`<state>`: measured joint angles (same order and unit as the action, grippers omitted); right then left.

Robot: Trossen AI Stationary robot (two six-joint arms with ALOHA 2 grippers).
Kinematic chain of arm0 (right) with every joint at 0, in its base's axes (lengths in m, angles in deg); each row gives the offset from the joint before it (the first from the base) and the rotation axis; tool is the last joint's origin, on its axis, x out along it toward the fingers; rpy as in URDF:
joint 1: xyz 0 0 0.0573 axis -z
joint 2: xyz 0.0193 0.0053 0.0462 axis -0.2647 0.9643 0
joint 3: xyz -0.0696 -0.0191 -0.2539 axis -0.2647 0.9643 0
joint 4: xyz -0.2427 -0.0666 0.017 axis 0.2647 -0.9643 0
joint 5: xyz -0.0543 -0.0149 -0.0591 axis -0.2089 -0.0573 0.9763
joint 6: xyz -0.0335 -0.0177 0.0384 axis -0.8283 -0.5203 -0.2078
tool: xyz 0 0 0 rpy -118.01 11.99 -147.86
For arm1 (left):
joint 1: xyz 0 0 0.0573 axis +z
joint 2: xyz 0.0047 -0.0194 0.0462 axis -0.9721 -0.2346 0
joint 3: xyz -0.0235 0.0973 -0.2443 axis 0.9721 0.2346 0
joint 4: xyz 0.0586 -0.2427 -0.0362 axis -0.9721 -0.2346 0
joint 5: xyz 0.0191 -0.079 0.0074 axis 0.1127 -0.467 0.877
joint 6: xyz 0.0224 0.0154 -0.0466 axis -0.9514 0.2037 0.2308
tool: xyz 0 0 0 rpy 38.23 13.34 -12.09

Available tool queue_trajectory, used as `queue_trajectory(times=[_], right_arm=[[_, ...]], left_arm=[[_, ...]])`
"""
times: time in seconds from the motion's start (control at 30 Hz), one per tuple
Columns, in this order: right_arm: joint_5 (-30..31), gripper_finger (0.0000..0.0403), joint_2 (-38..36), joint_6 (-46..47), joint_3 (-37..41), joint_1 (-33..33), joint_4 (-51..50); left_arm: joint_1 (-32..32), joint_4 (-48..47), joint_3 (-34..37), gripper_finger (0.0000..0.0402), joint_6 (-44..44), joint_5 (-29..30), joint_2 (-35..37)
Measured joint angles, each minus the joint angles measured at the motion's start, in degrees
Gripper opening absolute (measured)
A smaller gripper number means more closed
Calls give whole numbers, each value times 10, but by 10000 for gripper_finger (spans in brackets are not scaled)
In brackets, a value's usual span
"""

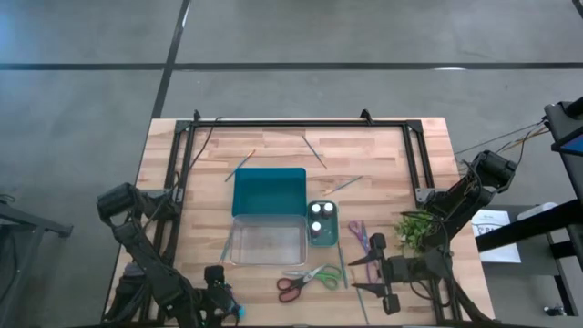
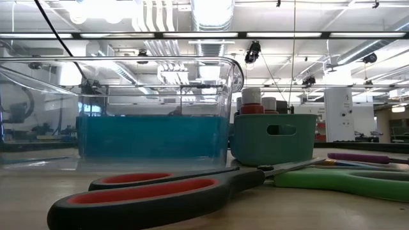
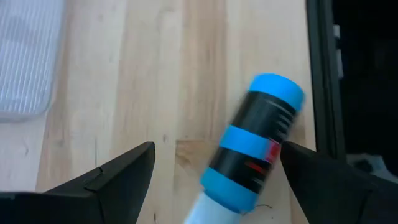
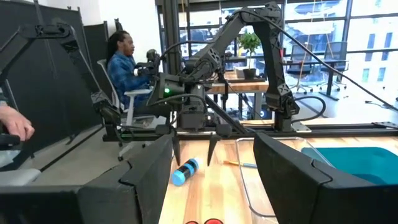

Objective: Pick & Place Paint Supplies
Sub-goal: Put the blue paint bottle into the green bin

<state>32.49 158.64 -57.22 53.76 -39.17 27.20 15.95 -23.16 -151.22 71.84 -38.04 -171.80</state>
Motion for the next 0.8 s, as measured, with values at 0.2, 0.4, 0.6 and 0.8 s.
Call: queue_trajectory(times=[0.2,0.4,0.6,0.8], right_arm=[[-13,222,0,3,0,0,0],[-14,222,0,6,0,-1,-1],[-14,222,0,11,0,-4,-1],[-14,222,0,15,0,-7,-1]], left_arm=[[1,-1,0,351,52,-1,-1],[13,-14,0,351,199,-13,-4],[31,-12,12,351,382,-60,-4],[37,-8,29,351,529,-68,1]])
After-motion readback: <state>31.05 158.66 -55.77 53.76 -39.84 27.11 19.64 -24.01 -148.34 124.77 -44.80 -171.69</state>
